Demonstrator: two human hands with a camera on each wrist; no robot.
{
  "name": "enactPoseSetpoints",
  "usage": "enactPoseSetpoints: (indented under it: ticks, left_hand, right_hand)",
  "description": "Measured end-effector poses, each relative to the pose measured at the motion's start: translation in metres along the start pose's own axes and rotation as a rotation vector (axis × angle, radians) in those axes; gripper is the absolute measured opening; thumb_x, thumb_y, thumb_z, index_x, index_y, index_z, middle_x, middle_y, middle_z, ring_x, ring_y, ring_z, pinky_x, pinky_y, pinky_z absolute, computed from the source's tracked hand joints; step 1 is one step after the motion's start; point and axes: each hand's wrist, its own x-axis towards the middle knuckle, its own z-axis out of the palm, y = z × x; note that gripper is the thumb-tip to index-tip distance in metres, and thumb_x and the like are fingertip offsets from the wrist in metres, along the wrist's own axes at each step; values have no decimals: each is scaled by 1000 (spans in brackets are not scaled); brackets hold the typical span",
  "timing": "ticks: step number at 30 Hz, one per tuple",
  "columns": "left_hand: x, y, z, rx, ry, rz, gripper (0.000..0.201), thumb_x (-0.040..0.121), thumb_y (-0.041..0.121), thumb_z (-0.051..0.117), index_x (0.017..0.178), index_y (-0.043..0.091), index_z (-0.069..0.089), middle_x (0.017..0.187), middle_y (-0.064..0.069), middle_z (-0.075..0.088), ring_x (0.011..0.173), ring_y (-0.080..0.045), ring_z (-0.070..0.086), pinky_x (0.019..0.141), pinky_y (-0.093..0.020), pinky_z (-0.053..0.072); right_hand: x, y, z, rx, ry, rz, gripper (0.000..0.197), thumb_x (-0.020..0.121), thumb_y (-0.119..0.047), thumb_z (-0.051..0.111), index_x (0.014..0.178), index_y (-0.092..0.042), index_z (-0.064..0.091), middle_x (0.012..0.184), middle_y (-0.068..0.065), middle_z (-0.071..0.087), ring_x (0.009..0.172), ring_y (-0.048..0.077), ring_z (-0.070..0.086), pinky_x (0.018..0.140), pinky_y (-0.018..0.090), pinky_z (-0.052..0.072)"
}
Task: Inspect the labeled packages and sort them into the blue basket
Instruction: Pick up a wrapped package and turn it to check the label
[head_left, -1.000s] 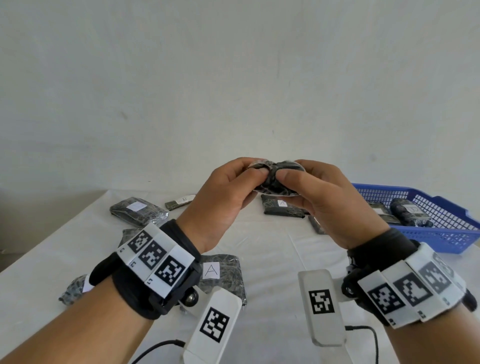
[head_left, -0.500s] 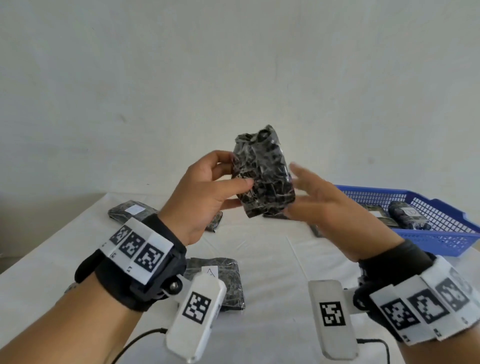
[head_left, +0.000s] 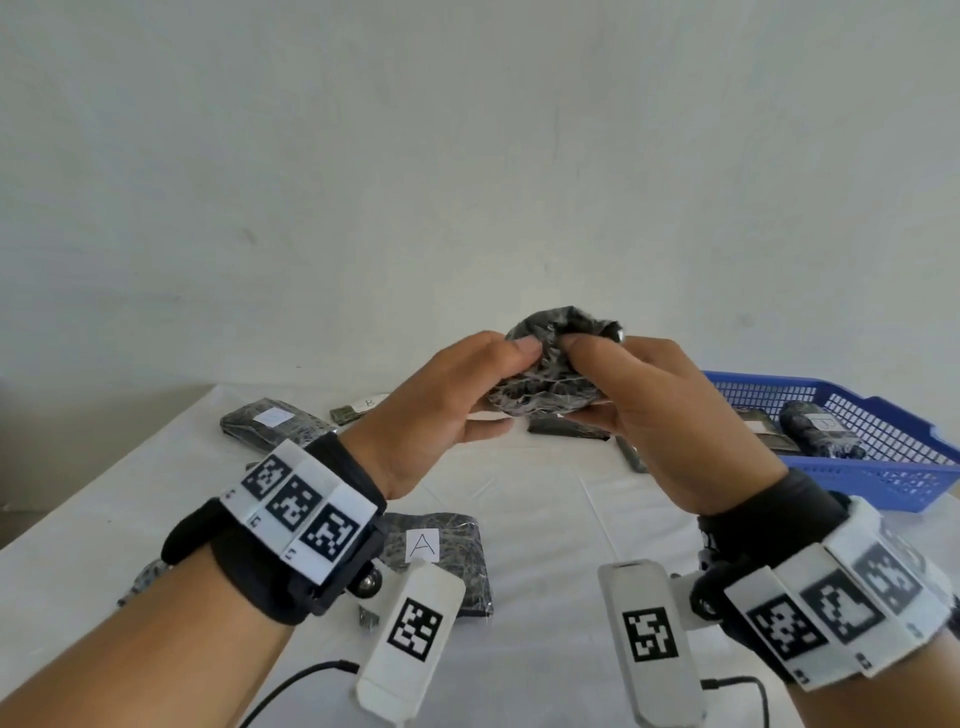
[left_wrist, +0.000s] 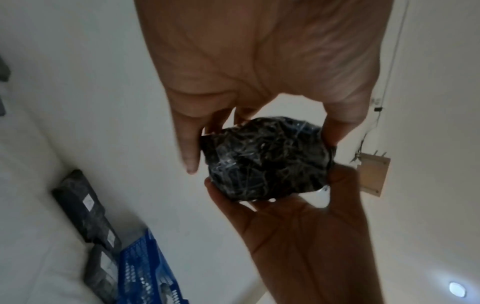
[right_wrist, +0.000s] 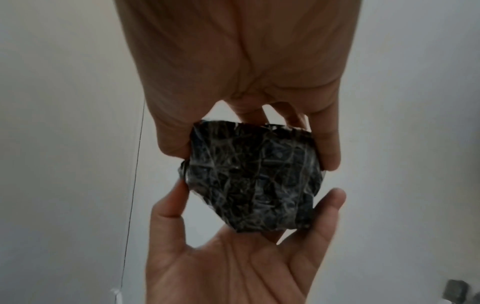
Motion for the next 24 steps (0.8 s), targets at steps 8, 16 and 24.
enactPoseSetpoints:
  ticks: [8, 16, 24]
  left_hand:
    - [6, 2, 11, 63, 157, 120, 82, 72, 57, 60, 115, -13, 55, 109, -38, 61, 111, -49, 62, 95, -62, 57]
    - [8, 1, 7, 91, 153, 30, 83, 66, 59, 60, 121, -2, 60, 121, -25, 66, 114, -29, 69, 97, -46, 60]
    - [7, 5, 13, 128, 162, -1, 84, 65, 59, 60, 116, -7, 56, 105, -25, 65, 113, -41, 64, 95, -50, 59]
  right_hand:
    - [-3, -7, 8, 2, -66, -12, 83, 76, -64, 59, 117, 8, 62, 123, 41, 56, 119, 59, 51, 100, 77, 43]
    - [3, -2, -1, 53, -124, 57, 68, 79, -53, 65, 115, 4, 69, 123, 31, 66, 123, 46, 60, 111, 62, 47]
    - [9, 4, 6, 83, -88, 36, 89, 72, -51, 61, 111, 27, 43, 124, 52, 40, 119, 68, 38, 95, 83, 36]
